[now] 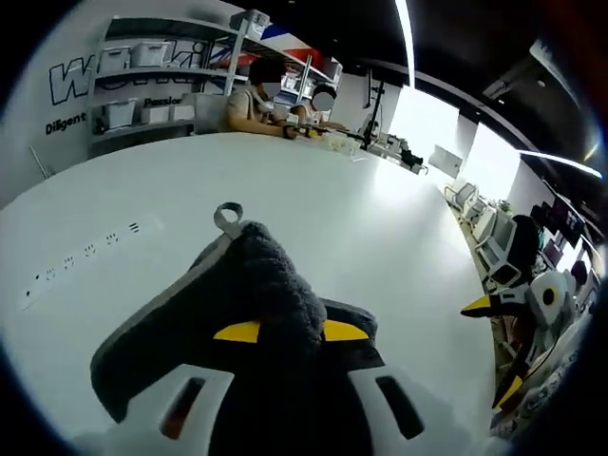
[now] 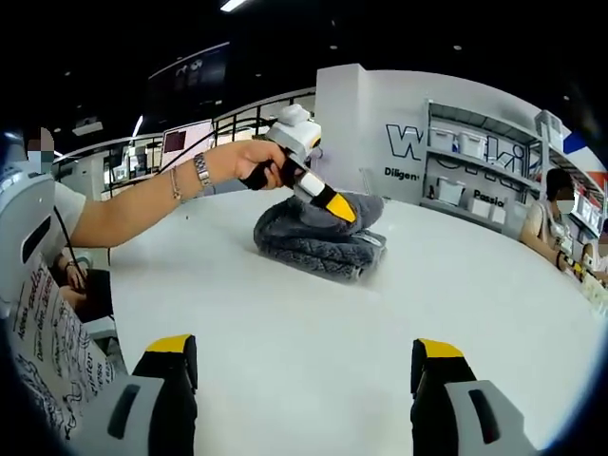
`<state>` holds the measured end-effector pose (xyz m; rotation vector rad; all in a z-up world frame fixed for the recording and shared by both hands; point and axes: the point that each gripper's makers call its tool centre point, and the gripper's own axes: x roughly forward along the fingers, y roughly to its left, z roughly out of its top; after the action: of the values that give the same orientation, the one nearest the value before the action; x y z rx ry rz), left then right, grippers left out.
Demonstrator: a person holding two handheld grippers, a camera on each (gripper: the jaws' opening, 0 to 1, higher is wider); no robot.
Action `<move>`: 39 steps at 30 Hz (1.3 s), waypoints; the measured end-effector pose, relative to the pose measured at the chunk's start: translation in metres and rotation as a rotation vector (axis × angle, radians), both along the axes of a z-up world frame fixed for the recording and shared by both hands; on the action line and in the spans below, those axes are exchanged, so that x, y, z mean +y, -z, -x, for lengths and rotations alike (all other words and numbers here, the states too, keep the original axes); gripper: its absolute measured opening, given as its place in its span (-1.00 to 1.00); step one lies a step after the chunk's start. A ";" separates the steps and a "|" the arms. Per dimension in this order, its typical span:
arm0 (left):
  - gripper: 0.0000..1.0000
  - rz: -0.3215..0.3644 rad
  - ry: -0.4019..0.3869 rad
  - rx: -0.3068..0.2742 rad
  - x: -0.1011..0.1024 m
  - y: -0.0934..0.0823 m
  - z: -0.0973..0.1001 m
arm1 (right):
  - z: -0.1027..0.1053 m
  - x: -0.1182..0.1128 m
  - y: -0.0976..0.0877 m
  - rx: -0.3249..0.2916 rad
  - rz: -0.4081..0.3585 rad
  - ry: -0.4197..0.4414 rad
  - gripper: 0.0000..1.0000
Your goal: Fold the towel on the table until its edges align and the towel forms a compact rectangular stack.
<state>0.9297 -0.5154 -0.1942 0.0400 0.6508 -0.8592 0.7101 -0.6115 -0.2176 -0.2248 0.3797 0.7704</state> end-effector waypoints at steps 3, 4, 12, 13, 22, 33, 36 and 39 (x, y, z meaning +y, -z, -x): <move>-0.37 0.024 -0.005 0.010 -0.007 0.000 -0.001 | 0.001 -0.001 -0.001 -0.003 -0.001 -0.002 0.95; -0.36 0.019 -0.014 0.005 -0.008 0.001 -0.003 | 0.001 -0.001 -0.001 -0.004 -0.001 -0.001 0.95; -0.28 0.039 -0.086 -0.024 -0.015 -0.006 -0.018 | 0.003 -0.007 -0.002 -0.008 0.000 0.012 0.95; -0.27 0.031 -0.087 -0.028 -0.017 -0.007 -0.018 | 0.003 -0.008 -0.002 -0.008 0.001 0.014 0.95; -0.12 -0.136 -0.003 -0.099 -0.029 -0.004 -0.006 | 0.005 -0.012 -0.001 -0.009 -0.007 0.026 0.94; 0.11 -0.038 0.008 -0.117 -0.032 -0.032 0.007 | 0.008 -0.014 -0.001 -0.010 -0.007 0.033 0.94; 0.13 0.011 0.017 -0.116 -0.034 -0.040 0.012 | 0.009 -0.013 -0.002 -0.010 -0.006 0.031 0.94; 0.17 0.090 0.020 -0.111 -0.035 -0.049 0.017 | 0.009 -0.013 -0.002 -0.010 -0.005 0.033 0.94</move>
<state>0.9131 -0.5504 -0.1455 0.0134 0.5083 -0.8982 0.7016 -0.6250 -0.2155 -0.2169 0.3711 0.7371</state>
